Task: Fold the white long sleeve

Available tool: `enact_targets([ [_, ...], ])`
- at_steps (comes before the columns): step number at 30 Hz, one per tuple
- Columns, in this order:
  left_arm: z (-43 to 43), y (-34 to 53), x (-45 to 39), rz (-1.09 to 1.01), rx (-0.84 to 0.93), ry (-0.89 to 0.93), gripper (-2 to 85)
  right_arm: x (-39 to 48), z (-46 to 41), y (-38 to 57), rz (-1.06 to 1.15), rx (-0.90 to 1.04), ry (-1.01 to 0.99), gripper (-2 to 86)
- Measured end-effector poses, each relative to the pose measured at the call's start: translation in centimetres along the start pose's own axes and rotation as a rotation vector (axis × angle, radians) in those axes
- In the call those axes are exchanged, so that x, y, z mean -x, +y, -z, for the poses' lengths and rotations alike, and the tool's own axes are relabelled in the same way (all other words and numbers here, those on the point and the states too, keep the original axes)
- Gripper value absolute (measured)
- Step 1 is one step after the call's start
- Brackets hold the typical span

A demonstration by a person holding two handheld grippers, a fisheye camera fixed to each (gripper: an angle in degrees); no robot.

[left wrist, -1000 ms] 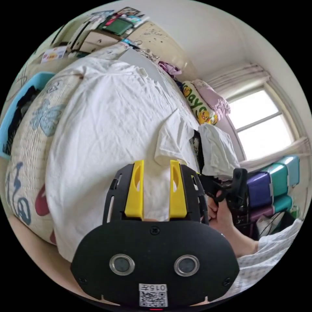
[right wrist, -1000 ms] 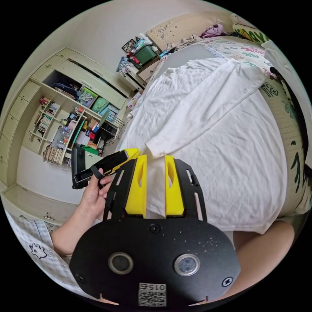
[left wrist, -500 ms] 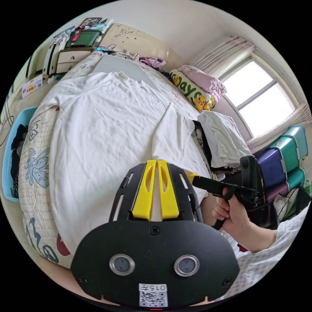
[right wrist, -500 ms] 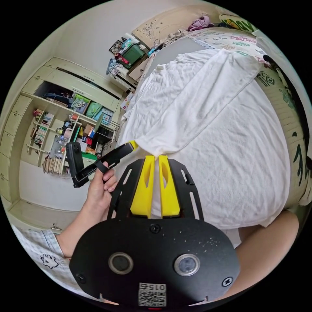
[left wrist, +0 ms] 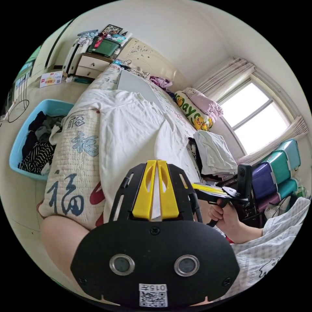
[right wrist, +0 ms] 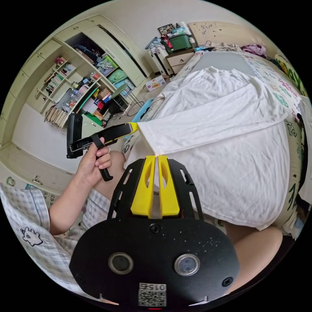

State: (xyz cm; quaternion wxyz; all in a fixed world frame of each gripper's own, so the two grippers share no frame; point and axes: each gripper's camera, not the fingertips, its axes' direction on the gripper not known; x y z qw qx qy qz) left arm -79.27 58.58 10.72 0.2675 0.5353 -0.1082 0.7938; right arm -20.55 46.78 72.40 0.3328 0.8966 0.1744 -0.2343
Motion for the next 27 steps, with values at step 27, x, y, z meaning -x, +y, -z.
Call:
enact_targets([
  [27, 11.2, 3.8, -0.6, 0.102, 0.078, -0.059, -0.1, -2.9, -2.9, 8.1, -0.043, 0.15, -0.061, -0.5],
])
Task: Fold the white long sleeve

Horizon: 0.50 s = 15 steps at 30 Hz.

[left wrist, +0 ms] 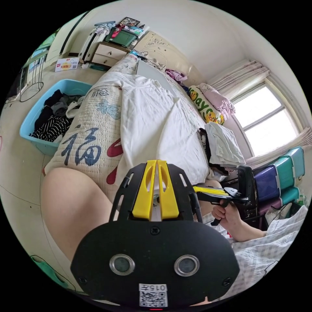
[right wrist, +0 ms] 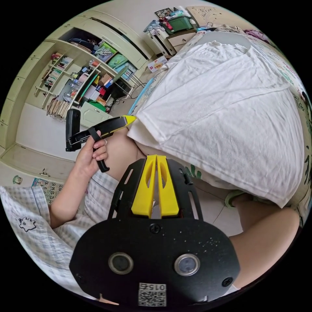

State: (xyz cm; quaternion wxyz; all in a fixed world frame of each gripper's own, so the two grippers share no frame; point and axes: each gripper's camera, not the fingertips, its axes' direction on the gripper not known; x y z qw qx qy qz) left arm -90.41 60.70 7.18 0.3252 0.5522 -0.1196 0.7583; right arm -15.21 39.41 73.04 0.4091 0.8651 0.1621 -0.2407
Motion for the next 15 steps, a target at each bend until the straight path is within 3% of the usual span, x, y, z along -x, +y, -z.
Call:
enact_targets([
  [8, 9.0, -1.3, 0.1, 0.082, -0.128, 0.057, 4.4, -8.6, 6.4, 3.1, -0.167, -0.145, 0.079, -0.5],
  [15, 12.2, -7.4, -2.0, 0.079, -0.091, 0.059, 4.7, -15.7, 14.3, 3.6, -0.248, -0.333, 0.168, -0.5],
])
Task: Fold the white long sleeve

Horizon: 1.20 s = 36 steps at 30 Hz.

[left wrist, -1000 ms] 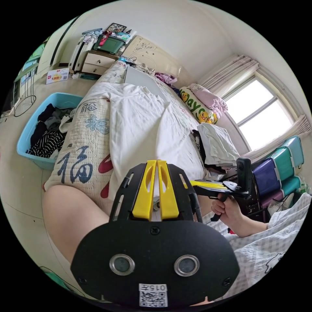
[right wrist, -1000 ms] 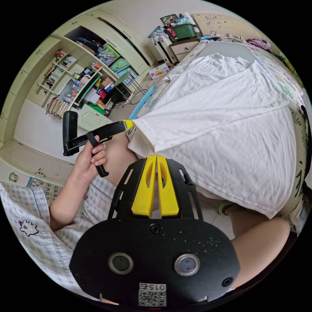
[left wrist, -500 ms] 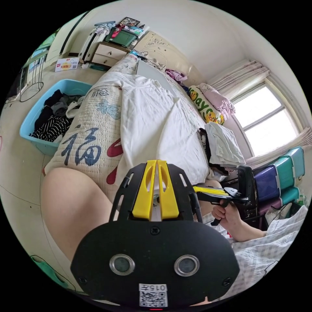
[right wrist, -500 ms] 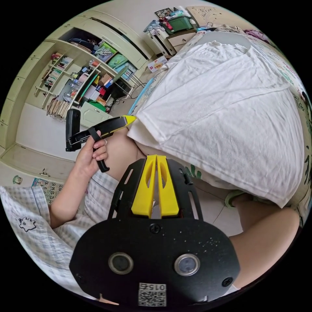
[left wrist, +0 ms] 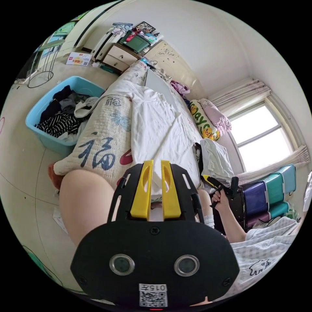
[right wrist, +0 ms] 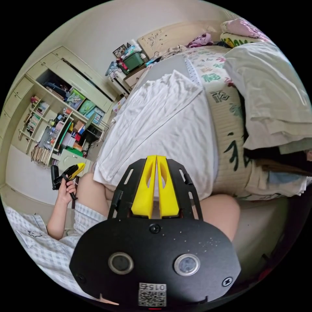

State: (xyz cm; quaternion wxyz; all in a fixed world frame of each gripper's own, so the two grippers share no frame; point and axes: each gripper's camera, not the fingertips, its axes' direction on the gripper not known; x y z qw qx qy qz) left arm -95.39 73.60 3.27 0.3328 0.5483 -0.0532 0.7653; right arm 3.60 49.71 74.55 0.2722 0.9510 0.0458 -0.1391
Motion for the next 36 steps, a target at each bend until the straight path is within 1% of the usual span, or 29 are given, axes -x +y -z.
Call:
enact_targets([
  [6, -2.6, -12.1, -8.4, -0.157, 0.05, 0.046, 4.9, -4.9, 0.4, -6.0, -0.009, -0.107, 0.035, -0.2],
  [10, -7.5, -22.3, -14.9, -0.266, 0.152, 0.05, 6.3, -7.2, -2.2, -11.1, 0.024, -0.106, 0.15, 0.6],
  [12, -10.2, -26.6, -17.8, -0.314, 0.202, 0.015, 7.5, -8.1, -3.6, -13.3, 0.046, -0.081, 0.18, 1.4],
  [14, -14.1, -32.2, -21.0, -0.336, 0.273, 0.018, 8.3, -9.3, -6.0, -16.5, 0.058, 0.016, 0.211, 3.1],
  [16, -16.8, -36.1, -23.1, -0.346, 0.3, 0.023, 8.4, -9.9, -7.7, -18.7, 0.074, 0.068, 0.255, 4.7],
  [22, -25.9, -47.0, -28.2, -0.295, 0.357, -0.048, 10.1, -10.0, -12.7, -23.7, 0.174, 0.114, 0.398, 7.1],
  [25, -29.7, -51.3, -29.7, -0.228, 0.376, -0.049, 11.0, -9.9, -14.2, -24.4, 0.23, 0.109, 0.412, 7.8],
  [27, -31.6, -53.4, -30.5, -0.223, 0.377, -0.069, 11.1, -9.8, -14.5, -24.9, 0.242, 0.122, 0.419, 7.8],
  [29, -33.8, -55.5, -31.5, -0.221, 0.396, -0.096, 11.0, -9.9, -14.7, -25.3, 0.27, 0.122, 0.399, 7.8],
  [31, -34.9, -56.7, -32.1, -0.207, 0.391, -0.046, 10.3, -10.6, -14.4, -25.5, 0.261, 0.122, 0.348, 7.0],
  [33, -35.7, -57.7, -32.6, -0.182, 0.391, -0.011, 8.1, -11.4, -14.0, -25.5, 0.266, 0.132, 0.265, 6.2],
  [36, -36.3, -59.2, -33.5, -0.167, 0.394, -0.043, 3.8, -12.4, -13.9, -25.9, 0.288, 0.145, 0.251, 6.3],
])
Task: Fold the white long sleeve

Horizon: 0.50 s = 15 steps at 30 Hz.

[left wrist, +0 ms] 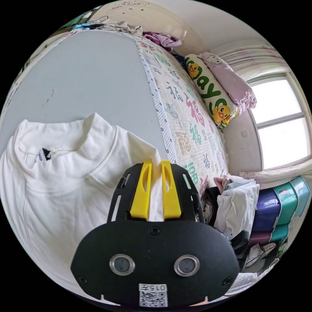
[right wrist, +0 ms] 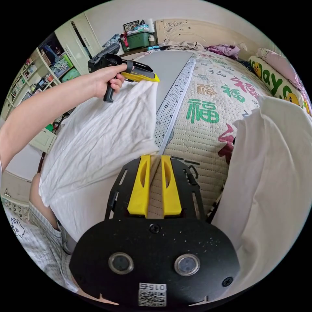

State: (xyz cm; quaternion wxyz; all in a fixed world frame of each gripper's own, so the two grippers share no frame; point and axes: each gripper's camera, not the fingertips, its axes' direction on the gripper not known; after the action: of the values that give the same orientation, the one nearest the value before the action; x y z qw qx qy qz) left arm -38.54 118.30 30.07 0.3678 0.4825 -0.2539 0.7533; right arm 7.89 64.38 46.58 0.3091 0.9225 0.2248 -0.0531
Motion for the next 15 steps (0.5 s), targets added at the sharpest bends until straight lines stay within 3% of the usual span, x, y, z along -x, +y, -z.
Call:
enact_targets([
  [8, 1.0, -2.6, -1.6, -0.002, 0.001, -0.023, -0.2, 1.2, 0.2, -1.4, 0.166, -0.059, -0.058, 6.3],
  [15, 0.8, -4.6, -3.3, -0.039, 0.069, -0.09, -0.4, -0.4, 1.0, -1.4, 0.037, -0.073, -0.102, 2.2],
])
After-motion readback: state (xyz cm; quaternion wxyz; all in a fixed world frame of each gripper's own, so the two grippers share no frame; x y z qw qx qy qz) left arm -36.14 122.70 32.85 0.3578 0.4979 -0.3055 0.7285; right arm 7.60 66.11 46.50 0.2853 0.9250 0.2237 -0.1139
